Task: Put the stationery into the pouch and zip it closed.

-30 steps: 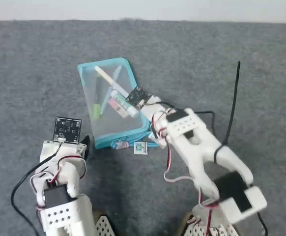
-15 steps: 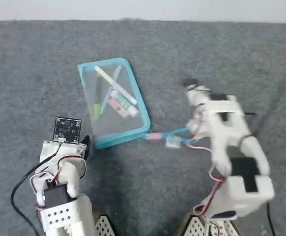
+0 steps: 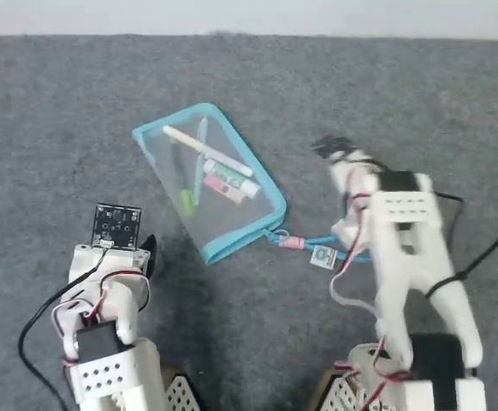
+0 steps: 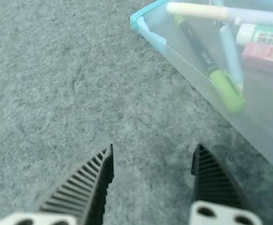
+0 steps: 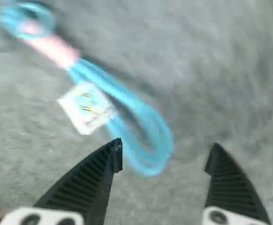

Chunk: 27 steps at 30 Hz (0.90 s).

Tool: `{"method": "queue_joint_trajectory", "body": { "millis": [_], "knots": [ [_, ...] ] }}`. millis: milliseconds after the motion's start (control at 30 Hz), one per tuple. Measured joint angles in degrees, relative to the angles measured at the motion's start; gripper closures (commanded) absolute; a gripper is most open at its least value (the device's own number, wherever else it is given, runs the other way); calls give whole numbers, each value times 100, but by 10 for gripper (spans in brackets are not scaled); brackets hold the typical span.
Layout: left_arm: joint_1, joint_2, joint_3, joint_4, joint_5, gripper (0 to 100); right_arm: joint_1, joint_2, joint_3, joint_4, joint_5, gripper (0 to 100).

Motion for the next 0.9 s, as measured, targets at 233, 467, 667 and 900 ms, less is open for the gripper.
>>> {"method": "queue_joint_trajectory", "body": {
  "millis": [233,467,667,900],
  "knots": [
    [0,0,0,0,0,746,-1556,-132,0,-9,396,719],
    [0,0,0,0,0,746,-1934,1073,-70,-492,615,721],
    [0,0,0,0,0,746,-1960,2013,-712,-624,615,721],
    [0,0,0,0,0,746,-1969,2699,-932,-1152,615,827]
  ]
}}
